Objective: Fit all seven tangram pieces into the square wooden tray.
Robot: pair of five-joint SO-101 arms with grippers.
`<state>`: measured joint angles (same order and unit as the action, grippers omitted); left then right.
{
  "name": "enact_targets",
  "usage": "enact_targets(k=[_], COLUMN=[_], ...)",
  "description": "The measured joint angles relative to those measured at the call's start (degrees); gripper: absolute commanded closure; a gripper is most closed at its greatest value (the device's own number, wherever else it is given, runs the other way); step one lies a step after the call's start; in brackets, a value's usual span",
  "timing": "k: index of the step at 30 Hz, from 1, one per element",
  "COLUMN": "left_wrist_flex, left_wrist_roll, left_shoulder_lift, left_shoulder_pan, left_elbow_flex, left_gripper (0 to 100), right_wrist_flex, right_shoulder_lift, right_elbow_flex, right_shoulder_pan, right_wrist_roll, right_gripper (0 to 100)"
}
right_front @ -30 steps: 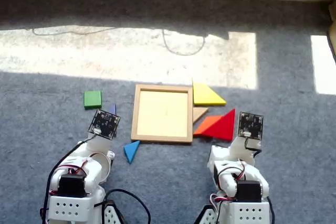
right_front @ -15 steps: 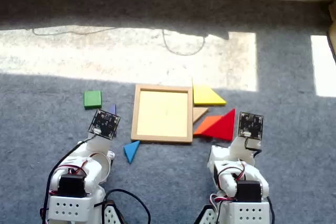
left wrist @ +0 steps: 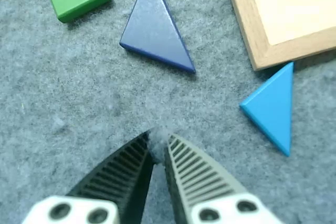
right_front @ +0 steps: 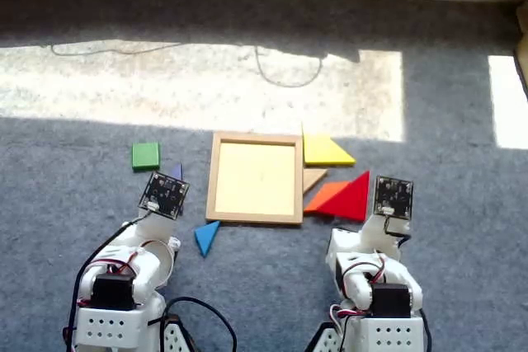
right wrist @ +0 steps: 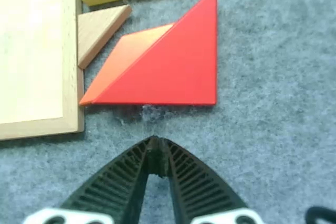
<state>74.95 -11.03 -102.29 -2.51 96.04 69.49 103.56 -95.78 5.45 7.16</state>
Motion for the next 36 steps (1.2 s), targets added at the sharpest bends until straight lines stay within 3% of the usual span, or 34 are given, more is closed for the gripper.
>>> enact_targets(k=[16,22,36], left_wrist_flex=[0.00,0.00,0.00], left_wrist_roll=[0.00,0.00,0.00], left_shoulder_lift=[0.00,0.00,0.00], left_shoulder_pan=[0.00,0.00,0.00], left_elbow_flex=[0.00,0.00,0.00], left_gripper=[99,99,99], right_wrist_flex=[0.00,0.09,10.46], right_shoulder_lift=[0.00,0.00,-0.35], right_elbow_flex=[0.00,0.97,26.20], right_shoulder_pan=[-0.09,-3.25,-5.10], right_wrist_roll=[0.00,0.00,0.00], right_gripper=[99.3,99.3,99.3])
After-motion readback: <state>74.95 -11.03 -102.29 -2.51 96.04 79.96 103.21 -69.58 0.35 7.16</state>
